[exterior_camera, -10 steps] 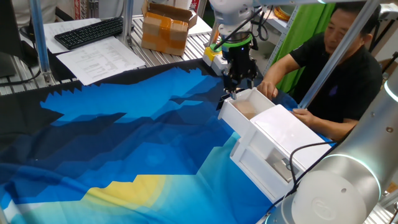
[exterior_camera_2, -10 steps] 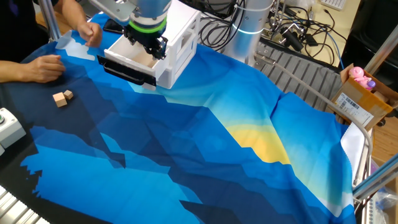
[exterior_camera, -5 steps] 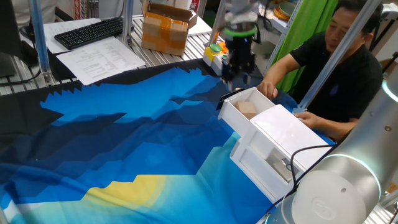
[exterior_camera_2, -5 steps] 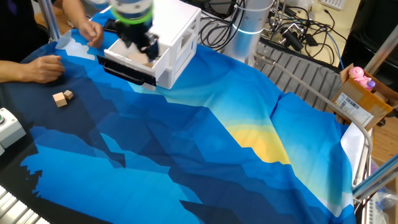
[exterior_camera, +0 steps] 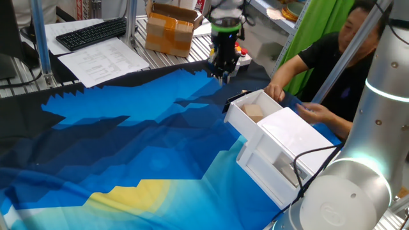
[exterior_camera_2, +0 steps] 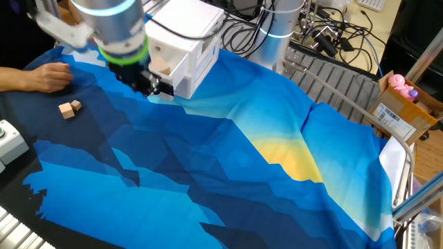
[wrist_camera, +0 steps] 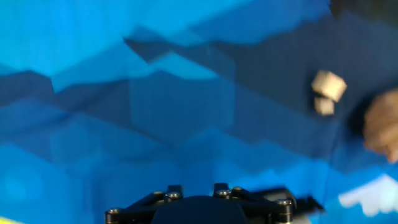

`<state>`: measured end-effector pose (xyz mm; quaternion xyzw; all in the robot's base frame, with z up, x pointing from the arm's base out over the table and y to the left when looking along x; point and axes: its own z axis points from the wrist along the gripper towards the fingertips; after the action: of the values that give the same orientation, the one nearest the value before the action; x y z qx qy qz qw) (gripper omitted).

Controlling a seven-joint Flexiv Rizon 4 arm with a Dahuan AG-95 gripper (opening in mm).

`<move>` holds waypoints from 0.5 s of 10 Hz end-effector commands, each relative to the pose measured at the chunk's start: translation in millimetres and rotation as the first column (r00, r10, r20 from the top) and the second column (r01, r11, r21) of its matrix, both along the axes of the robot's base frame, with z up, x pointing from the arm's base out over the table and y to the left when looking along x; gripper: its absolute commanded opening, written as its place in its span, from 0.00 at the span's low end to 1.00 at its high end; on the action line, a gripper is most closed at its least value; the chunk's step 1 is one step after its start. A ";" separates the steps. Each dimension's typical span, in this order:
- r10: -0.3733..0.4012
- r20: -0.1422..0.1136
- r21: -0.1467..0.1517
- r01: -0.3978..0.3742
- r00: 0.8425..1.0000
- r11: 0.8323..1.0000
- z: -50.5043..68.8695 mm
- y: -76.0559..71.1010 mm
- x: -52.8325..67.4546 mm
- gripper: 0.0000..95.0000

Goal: Put things in the drawer

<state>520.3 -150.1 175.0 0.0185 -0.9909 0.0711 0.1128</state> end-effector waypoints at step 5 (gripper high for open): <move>0.053 -0.054 0.005 -0.053 0.997 0.999 -34.8 -24.4 -47.1 0.00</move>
<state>471.7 -174.6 140.2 0.0474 -0.9863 0.0705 0.1415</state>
